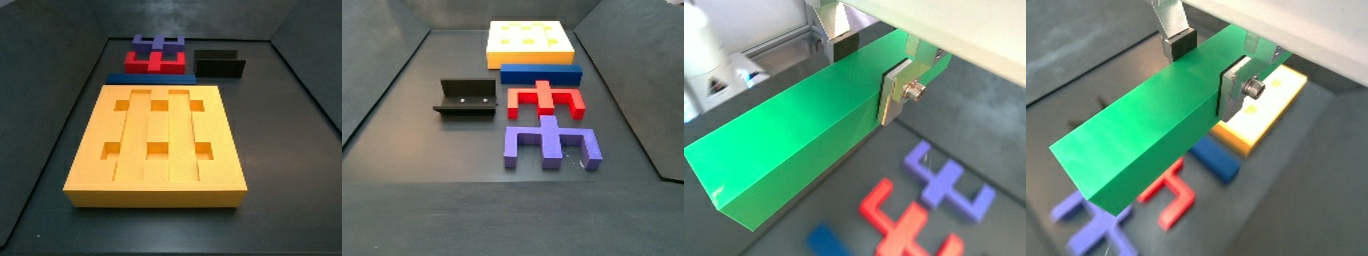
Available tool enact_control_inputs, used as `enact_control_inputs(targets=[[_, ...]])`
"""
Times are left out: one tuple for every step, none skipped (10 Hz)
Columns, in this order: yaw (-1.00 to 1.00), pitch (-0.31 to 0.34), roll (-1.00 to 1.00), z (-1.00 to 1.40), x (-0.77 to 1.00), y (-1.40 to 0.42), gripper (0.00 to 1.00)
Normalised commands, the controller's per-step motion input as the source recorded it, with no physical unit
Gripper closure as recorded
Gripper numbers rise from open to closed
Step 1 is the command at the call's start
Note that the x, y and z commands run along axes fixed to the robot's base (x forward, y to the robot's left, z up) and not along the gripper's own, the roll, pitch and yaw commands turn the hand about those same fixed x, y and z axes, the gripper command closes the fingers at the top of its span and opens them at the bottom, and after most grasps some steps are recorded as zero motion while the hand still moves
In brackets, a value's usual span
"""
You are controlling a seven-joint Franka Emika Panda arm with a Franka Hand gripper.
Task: Pick up the green object. Move up. Move to above the board. Insert the green object.
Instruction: Move to above the board, then insert the green object.
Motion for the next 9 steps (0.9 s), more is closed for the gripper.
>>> enact_control_inputs(targets=[[-0.02, 0.173, 0.00, 0.17, 0.74, -1.40, 1.00], [0.00, 0.146, 0.00, 0.18, 0.75, -1.40, 1.00], [0.00, 0.144, 0.00, 0.18, 0.77, -1.40, 1.00], [0.01, 0.151, 0.01, 0.18, 0.78, -1.40, 1.00], [0.01, 0.159, 0.00, 0.19, 0.82, -1.40, 1.00], [0.01, 0.166, 0.02, 0.19, 0.84, -1.40, 1.00], [0.01, 0.175, 0.05, 0.09, 0.38, -0.55, 1.00], [0.01, 0.141, 0.05, 0.05, 0.20, -0.23, 1.00], [0.00, 0.000, 0.01, 0.00, 0.00, -0.03, 1.00]])
